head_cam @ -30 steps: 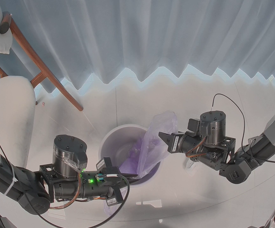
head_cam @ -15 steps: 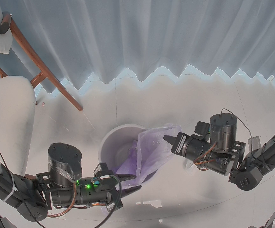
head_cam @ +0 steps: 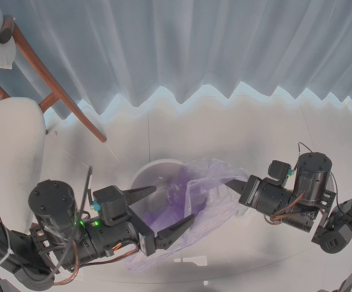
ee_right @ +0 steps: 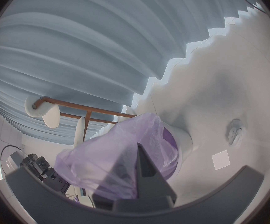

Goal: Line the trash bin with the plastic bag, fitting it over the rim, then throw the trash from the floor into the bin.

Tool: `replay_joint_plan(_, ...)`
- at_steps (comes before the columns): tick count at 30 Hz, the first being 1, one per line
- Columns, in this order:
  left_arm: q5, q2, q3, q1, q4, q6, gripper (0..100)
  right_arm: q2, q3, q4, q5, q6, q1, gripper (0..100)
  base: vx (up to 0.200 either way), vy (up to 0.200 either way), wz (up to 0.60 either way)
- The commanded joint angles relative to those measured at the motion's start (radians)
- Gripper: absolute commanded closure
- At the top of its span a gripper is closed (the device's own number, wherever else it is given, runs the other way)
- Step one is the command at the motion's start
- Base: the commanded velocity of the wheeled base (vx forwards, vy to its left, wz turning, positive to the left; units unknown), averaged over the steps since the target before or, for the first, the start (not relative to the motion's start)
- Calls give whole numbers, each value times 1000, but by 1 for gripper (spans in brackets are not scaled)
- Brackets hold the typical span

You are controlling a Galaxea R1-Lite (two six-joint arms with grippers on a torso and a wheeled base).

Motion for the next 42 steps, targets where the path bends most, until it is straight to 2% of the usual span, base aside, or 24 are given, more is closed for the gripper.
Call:
replay_joint_plan(1,8,-12,146,25,-88,-22,0,6,25,-11,9,-1,-8,100,0,0,0)
replay_joint_plan(3,8,-4,164,36,-100,-25,0,8,22,-11,9,-1,-8,100,0,0,0)
replay_joint_plan(4,-10,28,179,85,-117,-22,0,20,14,-14,11,4,-8,100,0,0,0)
replay_joint_plan(6,-44,61,184,119,-134,-1,0,43,16,-35,9,-4,-8,100,0,0,0)
replay_joint_plan(8,-59,67,192,130,-157,15,0,64,14,-61,8,-5,-8,100,0,0,0)
replay_joint_plan(12,-87,122,299,154,-261,62,0,147,34,-204,5,-13,-36,100,0,0,0)
replay_joint_plan(15,-128,145,342,154,-307,120,0,176,39,-239,3,-16,-43,100,0,0,0)
replay_joint_plan(19,-164,145,342,171,-301,191,0,153,42,-244,-3,-19,-43,100,0,0,0)
replay_joint_plan(24,-213,145,342,180,-277,217,0,127,43,-242,-14,-42,-43,100,0,0,0)
replay_joint_plan(32,-249,146,342,223,-195,275,0,86,43,-235,-25,-56,-42,100,0,0,0)
replay_joint_plan(38,-248,182,342,242,-165,286,0,84,40,-241,-23,-56,-42,100,0,0,0)
replay_joint_plan(42,-245,258,342,257,-200,292,0,84,43,-241,-25,-56,-40,100,0,0,0)
